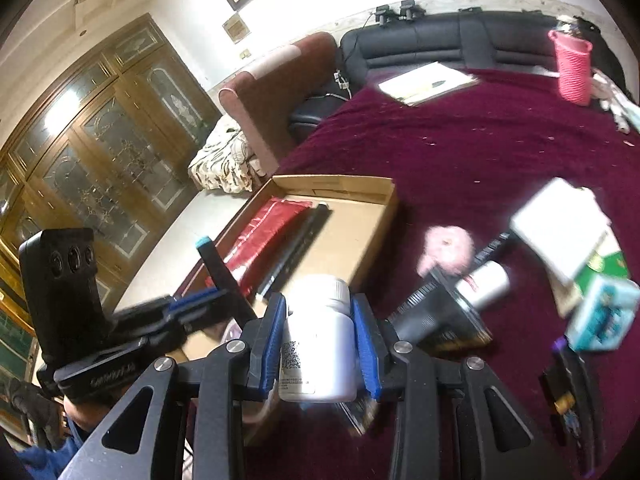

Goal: Organize objects
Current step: 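Lower the marker into the tray and open the left tool while the right tool releases the bottle there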

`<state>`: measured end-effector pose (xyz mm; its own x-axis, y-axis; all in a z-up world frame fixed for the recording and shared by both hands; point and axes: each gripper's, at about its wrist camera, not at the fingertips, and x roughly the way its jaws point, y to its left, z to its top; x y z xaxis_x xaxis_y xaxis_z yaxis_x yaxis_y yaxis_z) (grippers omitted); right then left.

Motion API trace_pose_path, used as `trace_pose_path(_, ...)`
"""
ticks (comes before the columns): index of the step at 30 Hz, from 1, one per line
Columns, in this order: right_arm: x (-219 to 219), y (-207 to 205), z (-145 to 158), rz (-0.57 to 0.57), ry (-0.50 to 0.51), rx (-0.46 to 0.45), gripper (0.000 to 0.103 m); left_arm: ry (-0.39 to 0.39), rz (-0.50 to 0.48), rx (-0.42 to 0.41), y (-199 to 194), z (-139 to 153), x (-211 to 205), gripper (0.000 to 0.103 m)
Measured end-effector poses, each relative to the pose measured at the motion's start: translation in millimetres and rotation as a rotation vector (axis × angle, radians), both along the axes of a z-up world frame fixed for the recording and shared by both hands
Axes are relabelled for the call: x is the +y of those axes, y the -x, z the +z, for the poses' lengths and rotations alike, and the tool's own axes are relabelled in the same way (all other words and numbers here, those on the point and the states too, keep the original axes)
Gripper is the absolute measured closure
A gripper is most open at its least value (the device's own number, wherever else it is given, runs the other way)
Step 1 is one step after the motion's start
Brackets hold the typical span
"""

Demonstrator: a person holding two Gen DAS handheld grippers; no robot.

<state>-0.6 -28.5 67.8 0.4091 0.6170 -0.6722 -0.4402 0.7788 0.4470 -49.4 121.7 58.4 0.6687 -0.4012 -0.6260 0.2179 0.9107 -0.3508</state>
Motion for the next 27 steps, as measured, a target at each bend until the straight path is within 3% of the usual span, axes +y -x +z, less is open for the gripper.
trace_pose_path(7, 37, -33, -17, 0.002, 0.017, 0.047, 0.065, 0.167, -0.016, 0.084, -31, -17, 25, 0.084)
trace_pose_path(13, 55, -57, -28, -0.015, 0.066, 0.052, 0.065, 0.233, 0.027, 0.119, -50, -24, 40, 0.083)
trace_pose_path(17, 65, -78, -37, -0.028, 0.093, 0.067, 0.065, 0.187, 0.065, 0.142, -63, -30, 46, 0.087)
trace_pose_path(21, 82, -96, -40, -0.026, 0.150, 0.054, 0.065, 0.211, 0.075, 0.217, -81, -47, 52, 0.086)
trace_pose_path(27, 97, -124, -47, -0.048, 0.217, 0.061, 0.066, 0.158, 0.088, 0.199, -84, -46, 41, 0.086)
